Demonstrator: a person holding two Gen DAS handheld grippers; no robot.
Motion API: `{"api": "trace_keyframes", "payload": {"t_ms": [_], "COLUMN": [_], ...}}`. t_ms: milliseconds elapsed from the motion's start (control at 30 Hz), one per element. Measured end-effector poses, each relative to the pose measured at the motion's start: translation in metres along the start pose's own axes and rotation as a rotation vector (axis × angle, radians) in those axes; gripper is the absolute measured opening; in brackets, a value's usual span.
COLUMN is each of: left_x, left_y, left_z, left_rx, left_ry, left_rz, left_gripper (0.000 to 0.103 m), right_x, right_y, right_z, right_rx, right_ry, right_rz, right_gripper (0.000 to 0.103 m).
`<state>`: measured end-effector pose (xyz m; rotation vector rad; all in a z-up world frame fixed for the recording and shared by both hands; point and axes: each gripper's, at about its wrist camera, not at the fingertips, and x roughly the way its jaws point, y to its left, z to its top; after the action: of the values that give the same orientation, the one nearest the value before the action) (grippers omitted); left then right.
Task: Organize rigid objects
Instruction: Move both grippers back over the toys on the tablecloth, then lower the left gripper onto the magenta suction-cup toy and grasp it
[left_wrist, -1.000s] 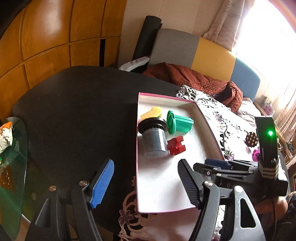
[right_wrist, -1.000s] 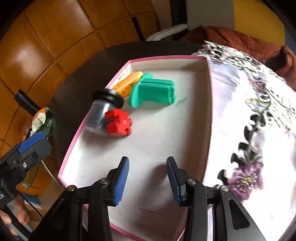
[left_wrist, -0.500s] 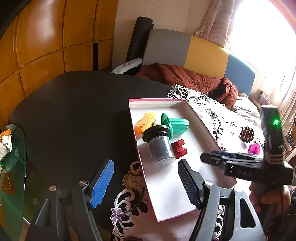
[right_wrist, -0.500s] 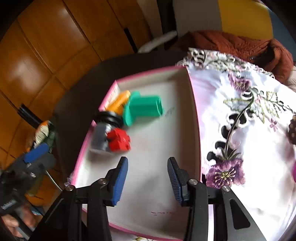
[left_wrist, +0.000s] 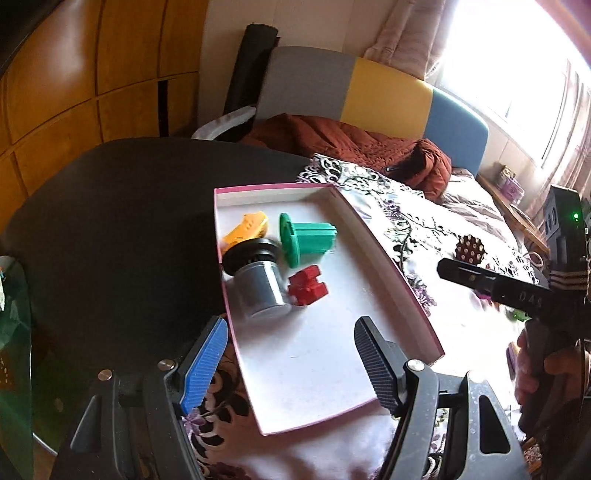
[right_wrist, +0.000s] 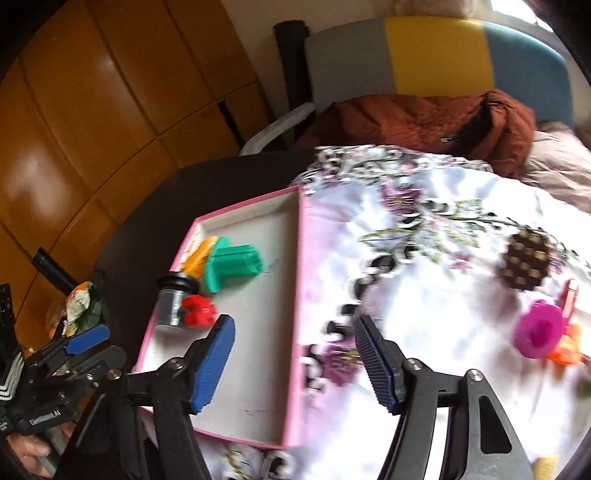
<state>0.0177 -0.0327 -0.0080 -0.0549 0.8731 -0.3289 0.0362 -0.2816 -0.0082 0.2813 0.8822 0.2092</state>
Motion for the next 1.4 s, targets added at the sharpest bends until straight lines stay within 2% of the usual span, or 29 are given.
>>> {"api": "trace_keyframes", "payload": {"t_ms": [233,400,433,500,567,600,667,767,933,1133,1400], "left_x": [0.003,0.005,0.007,0.008,0.009,0.009,0.010,0.011,0.016,0.021,0.022], "left_y": [-0.018,-0.024,-0.025,-0.028,-0.034,-0.038,-0.044,-0.055,-0.068,-0.083,-0.093], "left_z": [-0.004,-0.005,-0.004,-0.004,-0.005,-0.006,-0.007,-0.010,-0.014,-0.018,-0.025], "left_rx": [0.053,0.061,0.059,0.062,0.084,0.098,0.111,0.140,0.181,0.217,0.240], "left_ry": [0.022,0.031,0.036,0.049,0.051,0.049,0.052,0.055,0.080,0.100,0.121], "left_rz": [-0.018,-0.022,-0.023,-0.038,-0.036,-0.035,-0.048,-0.053,-0.055,-0.068,-0.102], "left_gripper": [0.072,0.072,0.072,0.072,0.072,0.072,0.072,0.072,0.072,0.072,0.071], "right_x": [-0.027,-0.061,-0.071,-0.091,-0.107,-0.114,-0.128,-0.130,-0.125,-0.120,-0.127], "right_y": [-0.055,-0.110,-0.126,-0.161,-0.199,-0.215,-0.235,-0.245,-0.242,-0.242,-0.245], "right_z": [-0.008,-0.012,-0.012,-0.016,-0.025,-0.030,-0.037,-0.042,-0.041,-0.045,-0.047], "right_rx": [0.044,0.081,0.117,0.216,0.398,0.499,0.622,0.691,0.675,0.684,0.725], "right_ry": [-0.004,-0.045,-0.072,-0.140,-0.175,-0.190,-0.235,-0.221,-0.188,-0.159,-0.182], "right_rz": [-0.124,-0.280,-0.323,-0.409,-0.474,-0.478,-0.468,-0.486,-0.480,-0.492,-0.487], "right_gripper": [0.077,0.082,0.086,0.087,0.087,0.087,0.087,0.088,0.094,0.096,0.098]}}
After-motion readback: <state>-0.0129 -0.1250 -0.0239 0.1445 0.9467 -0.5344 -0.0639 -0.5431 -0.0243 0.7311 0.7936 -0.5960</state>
